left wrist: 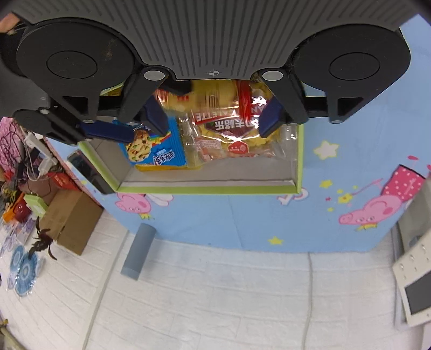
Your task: Organize snacks
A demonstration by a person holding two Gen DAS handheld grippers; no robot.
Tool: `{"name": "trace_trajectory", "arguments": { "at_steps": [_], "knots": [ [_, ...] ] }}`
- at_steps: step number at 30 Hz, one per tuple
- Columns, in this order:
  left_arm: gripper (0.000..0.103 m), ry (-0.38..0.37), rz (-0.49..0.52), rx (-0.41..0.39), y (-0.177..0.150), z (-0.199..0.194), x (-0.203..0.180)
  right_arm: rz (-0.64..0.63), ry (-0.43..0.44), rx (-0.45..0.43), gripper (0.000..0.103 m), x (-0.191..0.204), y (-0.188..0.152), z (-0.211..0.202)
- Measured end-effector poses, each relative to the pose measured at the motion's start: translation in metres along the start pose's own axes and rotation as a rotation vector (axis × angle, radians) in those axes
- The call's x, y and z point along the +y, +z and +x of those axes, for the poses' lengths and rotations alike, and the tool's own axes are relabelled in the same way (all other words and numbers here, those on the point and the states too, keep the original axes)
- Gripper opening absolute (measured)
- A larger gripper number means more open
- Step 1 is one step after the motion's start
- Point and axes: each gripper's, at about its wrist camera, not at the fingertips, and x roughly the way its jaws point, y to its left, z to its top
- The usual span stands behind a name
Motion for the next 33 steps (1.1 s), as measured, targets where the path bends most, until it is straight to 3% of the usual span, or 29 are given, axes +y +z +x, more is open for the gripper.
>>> {"name": "trace_trajectory", "arguments": {
  "at_steps": [5,17,22,27,33],
  "knots": [
    [0.071,0.008,0.067,-0.061,-0.024,-0.038,-0.019,0.035,-0.007,-0.068,0.094,0.005,-0.021,-0.055],
    [0.073,-0.049,0.105,-0.044,-0.09,-0.093,-0.059,0.115,-0.057,-0.009,0.094,0.036,-0.102,-0.127],
    [0.073,-0.06,0.078,-0.005,-0.103,-0.093,-0.062,0.156,-0.072,-0.012,0.094,0.034,-0.118,-0.145],
    [0.074,-0.055,0.056,0.028,-0.11,-0.082,-0.058,0.21,-0.142,0.027,0.094,0.023,-0.133,-0.15],
    [0.074,-0.052,0.018,0.092,-0.117,-0.056,-0.047,0.23,-0.127,0.063,0.094,0.003,-0.148,-0.14]
  ]
}}
